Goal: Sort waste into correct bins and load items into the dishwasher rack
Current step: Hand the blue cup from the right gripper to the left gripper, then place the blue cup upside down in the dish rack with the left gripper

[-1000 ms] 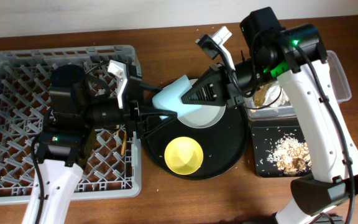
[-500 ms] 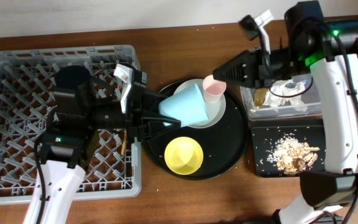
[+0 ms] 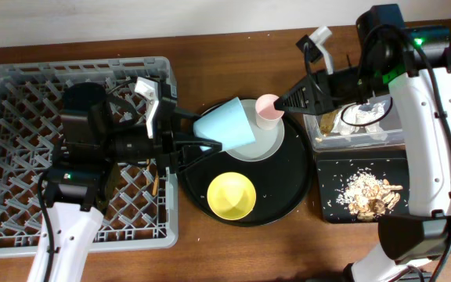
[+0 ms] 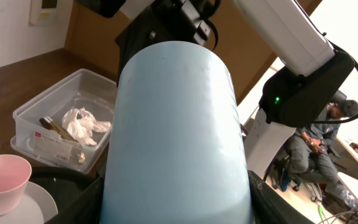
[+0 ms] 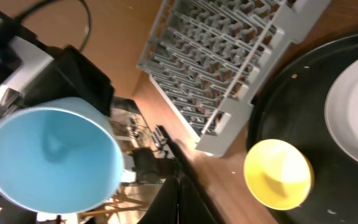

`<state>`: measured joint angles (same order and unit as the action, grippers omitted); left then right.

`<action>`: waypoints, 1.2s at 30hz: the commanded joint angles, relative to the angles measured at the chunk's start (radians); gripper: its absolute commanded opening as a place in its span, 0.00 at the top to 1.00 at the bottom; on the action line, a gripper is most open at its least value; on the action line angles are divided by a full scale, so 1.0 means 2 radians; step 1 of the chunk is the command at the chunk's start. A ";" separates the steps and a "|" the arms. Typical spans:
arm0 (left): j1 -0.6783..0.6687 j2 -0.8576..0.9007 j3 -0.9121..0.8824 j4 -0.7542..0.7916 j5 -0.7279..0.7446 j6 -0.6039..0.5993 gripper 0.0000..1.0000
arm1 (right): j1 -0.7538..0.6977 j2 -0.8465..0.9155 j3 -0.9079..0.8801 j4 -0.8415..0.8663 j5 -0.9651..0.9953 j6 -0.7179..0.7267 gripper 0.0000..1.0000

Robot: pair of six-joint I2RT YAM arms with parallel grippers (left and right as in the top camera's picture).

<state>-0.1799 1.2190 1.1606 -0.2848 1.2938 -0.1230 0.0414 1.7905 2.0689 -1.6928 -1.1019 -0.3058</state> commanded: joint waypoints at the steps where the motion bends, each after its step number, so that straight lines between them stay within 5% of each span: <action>1: 0.003 -0.004 0.003 -0.001 0.000 0.006 0.68 | 0.003 -0.032 -0.003 -0.003 -0.033 0.014 0.96; 5: 0.003 -0.004 0.003 -0.001 0.000 0.006 0.68 | 0.016 -0.078 -0.003 -0.003 -0.036 0.014 0.96; 10: 0.003 -0.004 0.003 -0.001 0.000 0.006 0.68 | 0.120 -0.074 -0.003 0.003 0.054 0.006 0.96; 28: 0.003 -0.004 0.003 0.000 0.000 0.006 0.68 | 0.156 -0.072 -0.048 0.052 0.105 -0.002 0.96; 32: 0.003 -0.004 0.003 0.000 -0.009 0.006 0.68 | 0.133 -0.072 -0.048 0.052 0.110 -0.002 0.96; 36: 0.034 -0.004 0.003 -0.009 -0.091 0.006 0.72 | 0.023 -0.072 -0.048 0.045 0.112 0.000 0.96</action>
<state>-0.1661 1.2190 1.1603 -0.2909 1.2308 -0.1196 0.1940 1.6447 1.9778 -1.5929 -0.8810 -0.2962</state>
